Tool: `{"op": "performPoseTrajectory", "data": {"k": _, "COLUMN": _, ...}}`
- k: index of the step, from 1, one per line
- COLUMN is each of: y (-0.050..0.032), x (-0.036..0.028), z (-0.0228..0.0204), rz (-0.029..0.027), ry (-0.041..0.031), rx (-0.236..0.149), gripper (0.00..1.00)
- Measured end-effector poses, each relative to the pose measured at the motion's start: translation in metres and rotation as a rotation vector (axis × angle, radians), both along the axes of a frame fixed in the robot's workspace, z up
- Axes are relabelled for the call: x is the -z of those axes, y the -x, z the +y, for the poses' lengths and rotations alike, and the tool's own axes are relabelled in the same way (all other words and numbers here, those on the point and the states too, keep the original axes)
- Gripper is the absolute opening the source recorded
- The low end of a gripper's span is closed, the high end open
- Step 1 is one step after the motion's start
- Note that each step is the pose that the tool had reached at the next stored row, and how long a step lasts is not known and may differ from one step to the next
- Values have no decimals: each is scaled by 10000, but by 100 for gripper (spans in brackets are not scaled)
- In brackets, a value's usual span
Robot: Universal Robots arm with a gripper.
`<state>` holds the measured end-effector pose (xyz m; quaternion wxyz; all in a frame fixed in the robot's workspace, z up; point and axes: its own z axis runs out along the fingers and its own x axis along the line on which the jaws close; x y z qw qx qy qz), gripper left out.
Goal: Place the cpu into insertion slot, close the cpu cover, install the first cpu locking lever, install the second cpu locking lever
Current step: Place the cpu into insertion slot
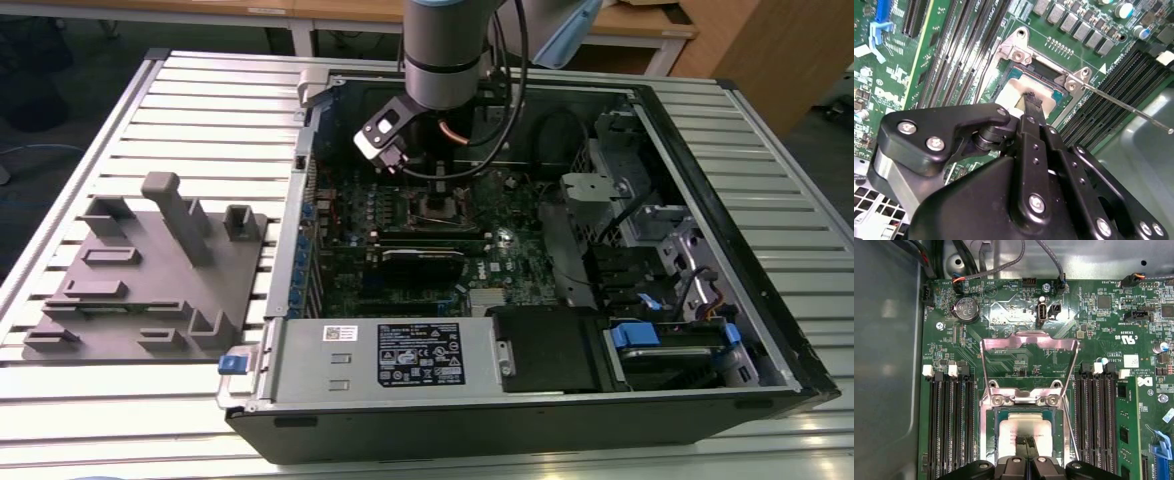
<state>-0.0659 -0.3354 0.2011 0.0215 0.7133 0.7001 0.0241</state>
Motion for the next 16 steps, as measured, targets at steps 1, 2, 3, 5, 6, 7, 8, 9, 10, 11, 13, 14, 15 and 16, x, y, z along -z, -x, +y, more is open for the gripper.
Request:
{"op": "performPoseTrajectory", "data": {"k": 1, "y": -2, "x": 3, "z": 0, "rz": 1, "ry": 1, "rx": 1, "gripper": 10}}
{"op": "performPoseTrajectory", "data": {"k": 2, "y": -3, "x": 3, "z": -1, "rz": 3, "ry": 4, "rx": 1, "gripper": 10}}
{"op": "performPoseTrajectory", "data": {"k": 3, "y": -3, "x": 3, "z": -1, "rz": 3, "ry": 4, "rx": 2, "gripper": 10}}
{"op": "performPoseTrajectory", "data": {"k": 5, "y": -4, "x": 3, "z": -1, "rz": 3, "ry": 5, "rx": 2, "gripper": 10}}
{"op": "performPoseTrajectory", "data": {"k": 6, "y": -4, "x": 3, "z": -1, "rz": 2, "ry": 4, "rx": 1, "gripper": 10}}
{"op": "performPoseTrajectory", "data": {"k": 7, "y": -4, "x": 3, "z": 0, "rz": 2, "ry": 4, "rx": 1, "gripper": 10}}
{"op": "performPoseTrajectory", "data": {"k": 8, "y": -5, "x": 7, "z": 0, "rz": 1, "ry": 2, "rx": 1, "gripper": 10}}
{"op": "performPoseTrajectory", "data": {"k": 9, "y": -5, "x": 15, "z": 0, "rz": 1, "ry": 2, "rx": 1, "gripper": 10}}
{"op": "performPoseTrajectory", "data": {"k": 10, "y": -4, "x": 21, "z": -1, "rz": 6, "ry": 9, "rx": 1, "gripper": 10}}
{"op": "performPoseTrajectory", "data": {"k": 11, "y": -3, "x": 24, "z": -2, "rz": 8, "ry": 12, "rx": 1, "gripper": 10}}
{"op": "performPoseTrajectory", "data": {"k": 13, "y": -4, "x": 26, "z": -2, "rz": 6, "ry": 9, "rx": 1, "gripper": 10}}
{"op": "performPoseTrajectory", "data": {"k": 14, "y": -4, "x": 27, "z": -1, "rz": 5, "ry": 7, "rx": 1, "gripper": 10}}
{"op": "performPoseTrajectory", "data": {"k": 15, "y": -4, "x": 29, "z": -1, "rz": 3, "ry": 6, "rx": 1, "gripper": 10}}
{"op": "performPoseTrajectory", "data": {"k": 16, "y": -4, "x": 32, "z": -1, "rz": 5, "ry": 7, "rx": 1, "gripper": 10}}
